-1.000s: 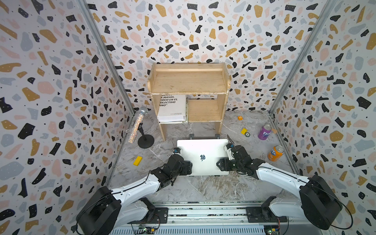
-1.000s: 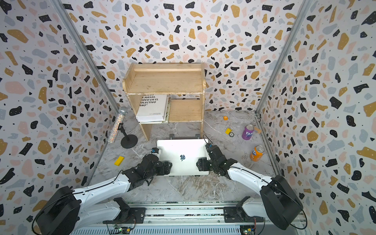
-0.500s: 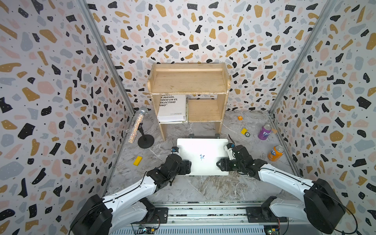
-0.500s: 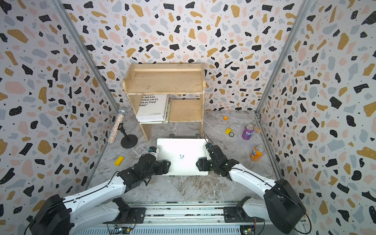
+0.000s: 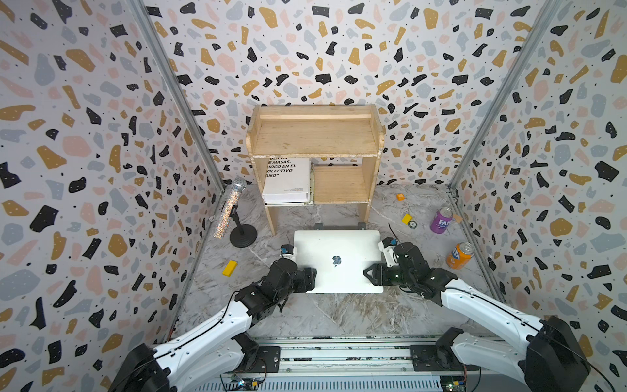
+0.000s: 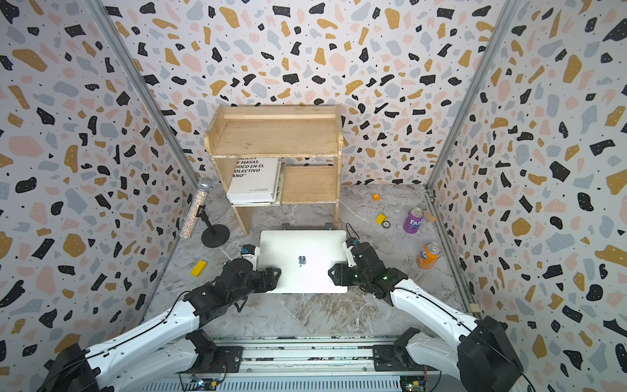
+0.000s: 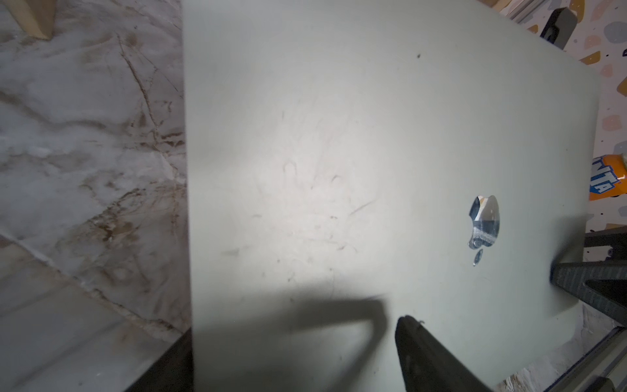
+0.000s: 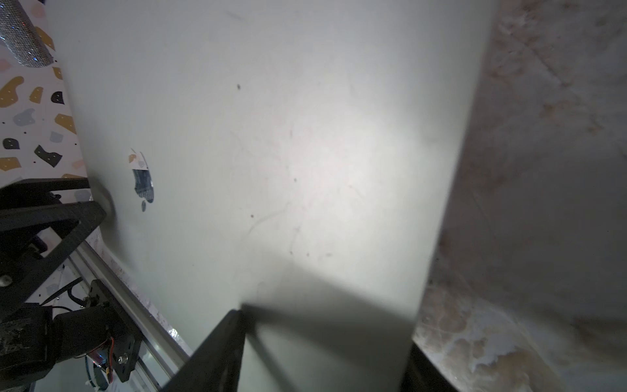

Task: Close the laptop lid and set it aside
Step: Pick up the laptop from the computer stand.

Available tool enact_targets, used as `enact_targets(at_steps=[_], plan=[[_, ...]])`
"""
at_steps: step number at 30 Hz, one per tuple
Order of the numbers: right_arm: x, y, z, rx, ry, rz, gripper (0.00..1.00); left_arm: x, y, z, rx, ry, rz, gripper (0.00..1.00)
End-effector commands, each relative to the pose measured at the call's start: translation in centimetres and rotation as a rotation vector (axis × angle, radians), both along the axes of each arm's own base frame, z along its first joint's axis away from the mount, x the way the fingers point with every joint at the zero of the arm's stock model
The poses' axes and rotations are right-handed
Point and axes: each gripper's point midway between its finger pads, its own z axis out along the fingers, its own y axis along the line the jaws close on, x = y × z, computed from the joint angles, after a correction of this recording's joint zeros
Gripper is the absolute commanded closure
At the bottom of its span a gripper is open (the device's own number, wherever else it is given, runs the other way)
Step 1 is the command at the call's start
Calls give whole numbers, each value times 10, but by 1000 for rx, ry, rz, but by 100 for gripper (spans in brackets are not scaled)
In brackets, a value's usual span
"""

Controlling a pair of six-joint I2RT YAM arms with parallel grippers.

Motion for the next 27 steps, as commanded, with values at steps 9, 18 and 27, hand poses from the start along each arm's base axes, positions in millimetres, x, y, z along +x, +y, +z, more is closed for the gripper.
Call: enact_targets(at_steps=[9,18,27], plan=[[-10,18,54,142,-91,76,42,2,-27,82,-212,-154,-73,25],[-18,17,70,192,-91,82,47,-5,-23,106,-264,-180,-74,30],[-23,18,85,237,-93,82,52,-11,-21,136,-330,-212,-78,39]])
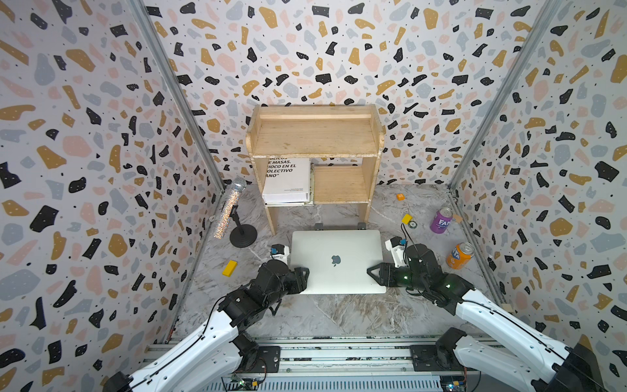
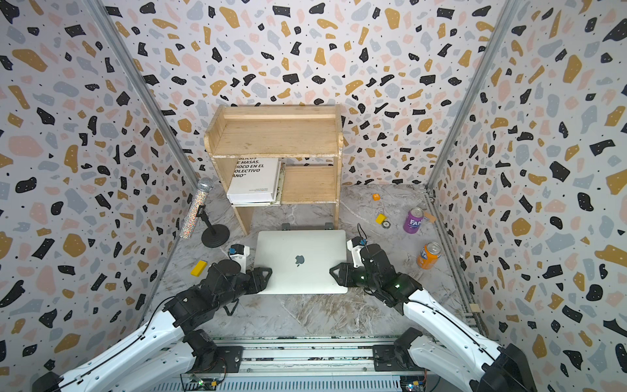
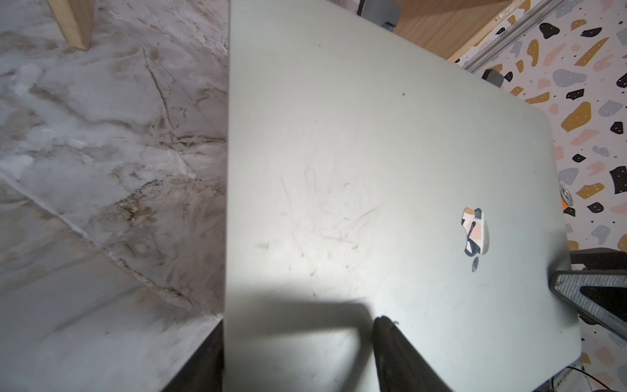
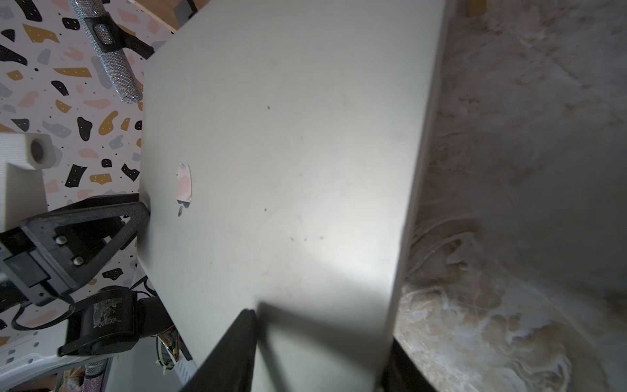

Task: Close the laptop lid and set it aside
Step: Pick up the laptop from the computer stand.

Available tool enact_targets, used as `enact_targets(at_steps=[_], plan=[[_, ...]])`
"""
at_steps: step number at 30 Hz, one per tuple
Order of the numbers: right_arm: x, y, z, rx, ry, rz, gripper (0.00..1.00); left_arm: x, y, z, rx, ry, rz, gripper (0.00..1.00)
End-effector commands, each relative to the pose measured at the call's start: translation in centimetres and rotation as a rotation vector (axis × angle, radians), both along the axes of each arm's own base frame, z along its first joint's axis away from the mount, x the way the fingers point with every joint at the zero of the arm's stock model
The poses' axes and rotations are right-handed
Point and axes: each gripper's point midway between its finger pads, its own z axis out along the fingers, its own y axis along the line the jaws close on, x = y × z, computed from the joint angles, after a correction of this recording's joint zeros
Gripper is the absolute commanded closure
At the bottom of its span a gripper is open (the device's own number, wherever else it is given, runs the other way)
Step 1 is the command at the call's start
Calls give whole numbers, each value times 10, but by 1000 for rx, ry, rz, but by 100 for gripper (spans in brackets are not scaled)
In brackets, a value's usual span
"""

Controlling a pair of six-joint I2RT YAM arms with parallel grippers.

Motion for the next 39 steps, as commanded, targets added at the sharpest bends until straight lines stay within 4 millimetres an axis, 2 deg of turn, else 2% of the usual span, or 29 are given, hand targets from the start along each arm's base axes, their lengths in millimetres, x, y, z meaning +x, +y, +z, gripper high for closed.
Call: enact_targets(at_steps=[1,15,25,39], plan=[[-5,19,44,98,-94,90,53,5,-33,99,-248,-222,-104,39],[-9,25,79,240,-93,95,56,-5,-30,140,-386,-259,-101,42],[-9,30,107,379,-85,105,61,-11,-35,170,-553,-252,-104,44],[-10,23,123,455,-75,98,68,-15,-26,181,-624,-255,-74,49]])
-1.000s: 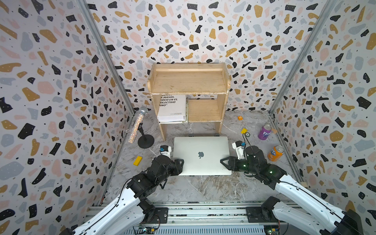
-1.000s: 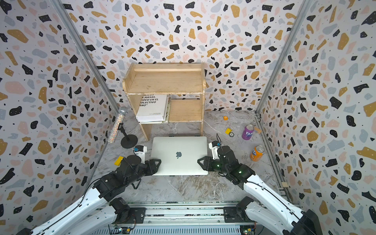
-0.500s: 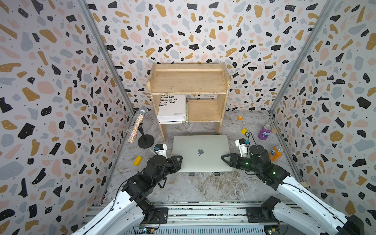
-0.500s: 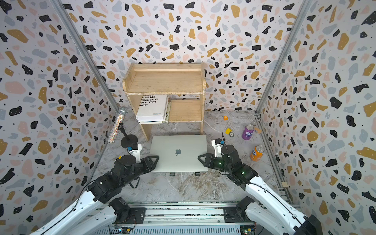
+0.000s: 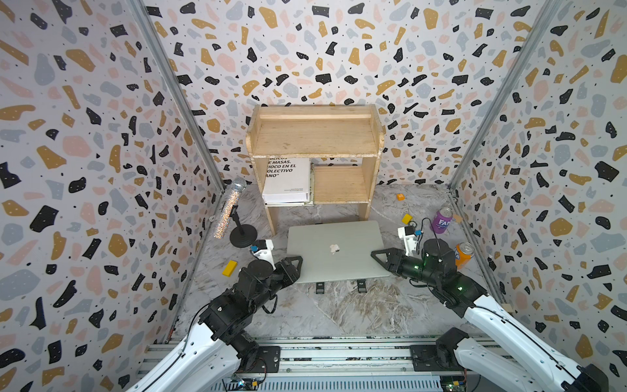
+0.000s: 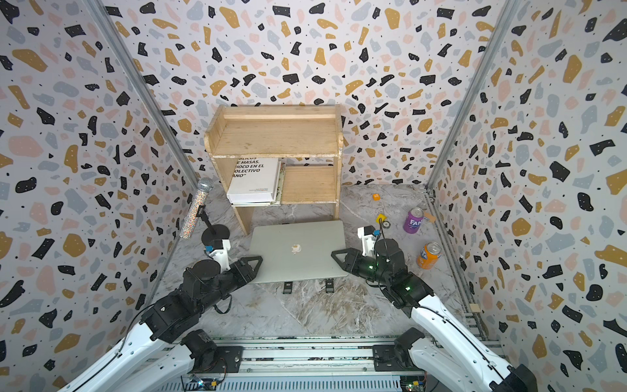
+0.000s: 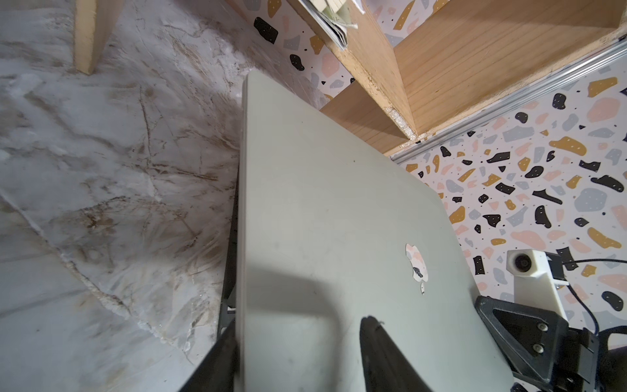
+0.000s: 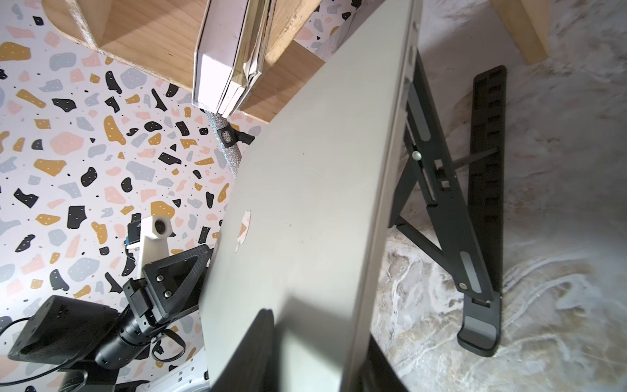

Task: Close the laptop lid and set it aside
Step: Pick up the laptop from the computer stand.

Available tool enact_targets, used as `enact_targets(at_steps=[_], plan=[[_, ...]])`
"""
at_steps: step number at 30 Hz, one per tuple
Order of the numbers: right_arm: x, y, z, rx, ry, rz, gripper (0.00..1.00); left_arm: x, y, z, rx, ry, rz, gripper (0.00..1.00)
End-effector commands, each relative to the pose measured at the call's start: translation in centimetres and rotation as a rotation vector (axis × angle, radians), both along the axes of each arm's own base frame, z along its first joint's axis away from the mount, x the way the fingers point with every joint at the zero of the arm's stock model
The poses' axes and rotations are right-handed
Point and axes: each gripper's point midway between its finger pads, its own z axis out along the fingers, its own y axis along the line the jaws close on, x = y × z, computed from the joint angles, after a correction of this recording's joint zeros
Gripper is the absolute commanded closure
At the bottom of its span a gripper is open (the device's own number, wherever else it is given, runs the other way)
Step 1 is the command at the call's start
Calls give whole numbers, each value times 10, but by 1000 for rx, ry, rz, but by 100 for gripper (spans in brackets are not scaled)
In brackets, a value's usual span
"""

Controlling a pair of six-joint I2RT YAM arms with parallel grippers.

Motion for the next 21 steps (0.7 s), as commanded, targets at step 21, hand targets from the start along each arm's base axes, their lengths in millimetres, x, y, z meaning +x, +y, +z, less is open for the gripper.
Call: enact_targets(at_steps=[21], plan=[[-28,25,91,253,-107,211,78,-24,-28,163,-601,-292,-187,65]])
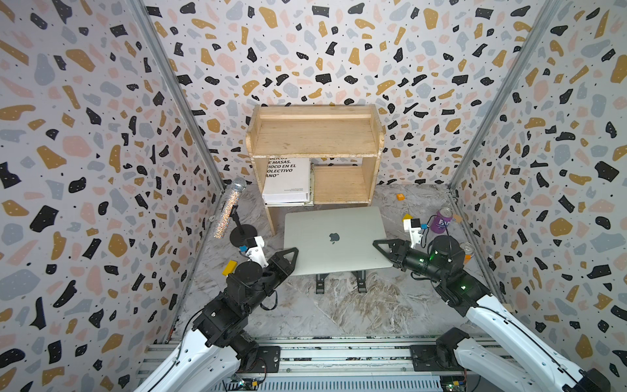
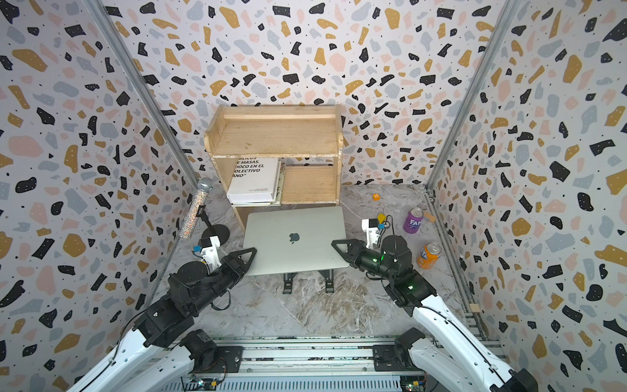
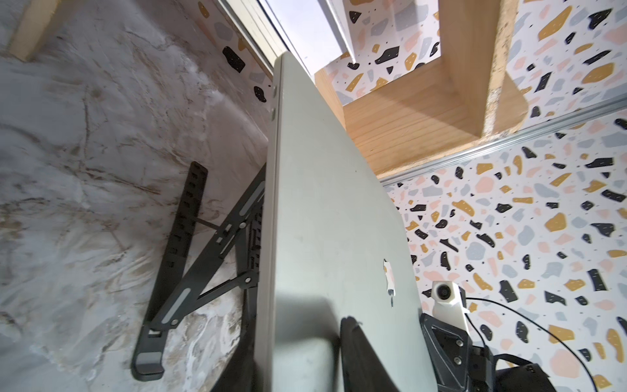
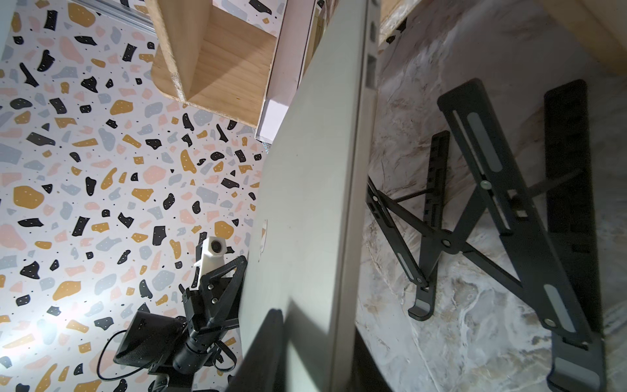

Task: Close the laptop lid and set it aside
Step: Pick up the laptop from the computer stand, then place the laptop on the shelf.

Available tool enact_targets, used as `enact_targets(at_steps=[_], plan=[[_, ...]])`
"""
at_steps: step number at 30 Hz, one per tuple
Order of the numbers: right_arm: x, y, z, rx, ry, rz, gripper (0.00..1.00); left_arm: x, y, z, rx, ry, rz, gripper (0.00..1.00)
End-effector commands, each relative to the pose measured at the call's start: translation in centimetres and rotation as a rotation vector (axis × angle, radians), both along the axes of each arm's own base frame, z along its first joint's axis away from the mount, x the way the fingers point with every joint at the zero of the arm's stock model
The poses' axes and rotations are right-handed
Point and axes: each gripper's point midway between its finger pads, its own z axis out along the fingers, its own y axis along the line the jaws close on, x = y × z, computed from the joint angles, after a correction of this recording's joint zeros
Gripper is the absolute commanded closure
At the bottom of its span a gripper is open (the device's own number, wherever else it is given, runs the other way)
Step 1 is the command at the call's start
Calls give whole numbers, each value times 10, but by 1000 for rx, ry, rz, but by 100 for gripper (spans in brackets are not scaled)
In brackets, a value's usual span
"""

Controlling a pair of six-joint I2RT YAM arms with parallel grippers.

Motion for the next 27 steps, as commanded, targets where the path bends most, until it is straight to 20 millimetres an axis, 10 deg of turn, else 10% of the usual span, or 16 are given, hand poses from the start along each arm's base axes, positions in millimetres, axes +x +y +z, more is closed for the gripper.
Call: enact_targets(at_steps=[1,27], plan=[[-36,22,43,63,-119,219,78,-30,-27,120,-322,-294,-220,65],[-27,38,114,135,-126,280,90,-24,-14,174,-253,-308,-145,73]])
